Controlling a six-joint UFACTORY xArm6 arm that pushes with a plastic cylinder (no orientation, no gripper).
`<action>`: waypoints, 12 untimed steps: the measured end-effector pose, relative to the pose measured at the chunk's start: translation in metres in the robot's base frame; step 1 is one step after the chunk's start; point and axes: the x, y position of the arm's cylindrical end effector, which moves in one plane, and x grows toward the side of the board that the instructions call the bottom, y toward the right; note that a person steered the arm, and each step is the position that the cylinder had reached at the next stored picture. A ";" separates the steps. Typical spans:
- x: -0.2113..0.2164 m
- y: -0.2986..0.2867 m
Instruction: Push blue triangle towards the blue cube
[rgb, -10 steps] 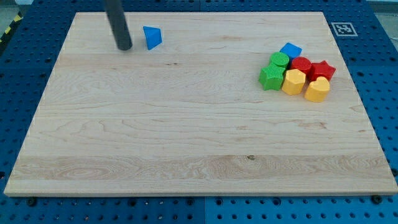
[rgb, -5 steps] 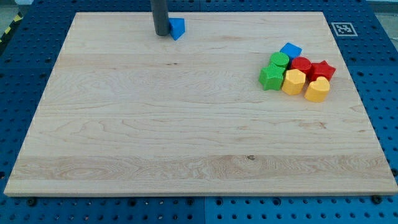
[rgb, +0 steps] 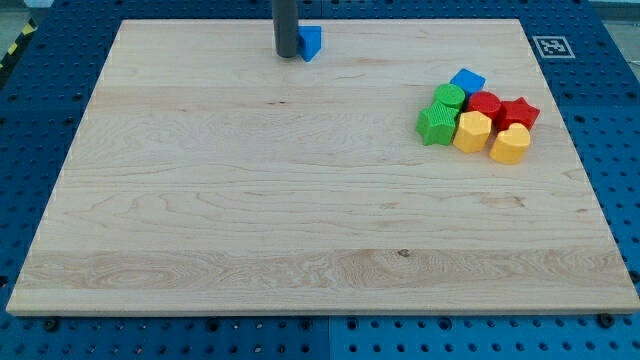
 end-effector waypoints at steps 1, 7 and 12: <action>-0.021 -0.013; 0.018 0.092; 0.002 0.076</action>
